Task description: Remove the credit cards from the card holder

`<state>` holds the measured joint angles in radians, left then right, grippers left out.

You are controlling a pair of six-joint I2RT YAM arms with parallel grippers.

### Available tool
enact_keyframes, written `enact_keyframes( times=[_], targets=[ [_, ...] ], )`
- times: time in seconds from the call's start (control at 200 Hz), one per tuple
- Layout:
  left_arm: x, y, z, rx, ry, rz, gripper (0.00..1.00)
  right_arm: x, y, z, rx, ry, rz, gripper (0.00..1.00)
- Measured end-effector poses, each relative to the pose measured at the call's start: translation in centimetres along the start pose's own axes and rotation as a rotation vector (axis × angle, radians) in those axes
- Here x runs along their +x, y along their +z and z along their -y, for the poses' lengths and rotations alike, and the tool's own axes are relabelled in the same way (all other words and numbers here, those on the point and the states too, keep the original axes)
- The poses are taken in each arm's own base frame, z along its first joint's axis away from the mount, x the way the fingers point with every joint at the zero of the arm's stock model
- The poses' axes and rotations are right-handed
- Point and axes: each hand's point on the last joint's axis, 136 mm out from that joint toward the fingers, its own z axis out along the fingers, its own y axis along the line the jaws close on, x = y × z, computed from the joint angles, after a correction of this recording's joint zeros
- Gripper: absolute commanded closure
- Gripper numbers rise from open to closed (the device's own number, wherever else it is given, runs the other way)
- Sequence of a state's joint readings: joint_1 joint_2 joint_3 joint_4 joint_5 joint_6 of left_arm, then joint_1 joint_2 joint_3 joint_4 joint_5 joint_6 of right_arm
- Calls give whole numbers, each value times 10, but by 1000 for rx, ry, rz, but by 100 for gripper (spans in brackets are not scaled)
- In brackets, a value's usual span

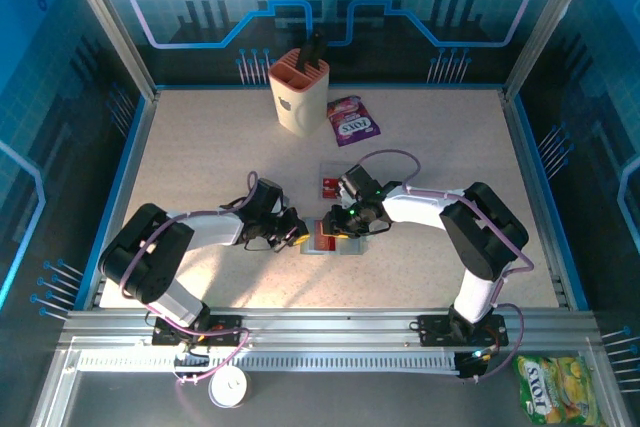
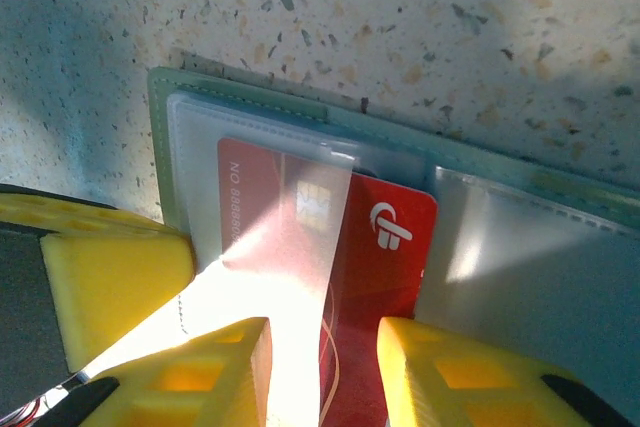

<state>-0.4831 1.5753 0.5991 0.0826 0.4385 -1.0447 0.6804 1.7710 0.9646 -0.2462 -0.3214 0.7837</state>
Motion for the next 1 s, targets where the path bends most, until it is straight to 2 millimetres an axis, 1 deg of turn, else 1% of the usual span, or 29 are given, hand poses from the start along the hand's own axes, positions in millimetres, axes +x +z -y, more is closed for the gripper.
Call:
enact_keyframes(
  times=[0.315,0.55,0.645,0.74,0.825,0.905,1.001],
  targets=[
    [3,-3,-5,-24,-14,-5,95,3,-5,2,15,5,-2,63],
    [6,-8,-6,-44,-18,-11,94,0,-17,-3,10,-6,30,63],
    [4,-10,1,-48,0,-8,94,3,-19,-1,10,-5,31,63],
    [2,-11,15,-30,26,-5,94,8,-19,5,15,3,27,63],
    [5,-10,25,-18,49,-11,94,10,-17,11,16,19,27,63],
    [8,-6,29,-19,63,-22,94,12,-15,16,15,36,27,62],
    [13,1,30,-34,72,-42,94,15,-12,20,8,52,22,63]
  ],
)
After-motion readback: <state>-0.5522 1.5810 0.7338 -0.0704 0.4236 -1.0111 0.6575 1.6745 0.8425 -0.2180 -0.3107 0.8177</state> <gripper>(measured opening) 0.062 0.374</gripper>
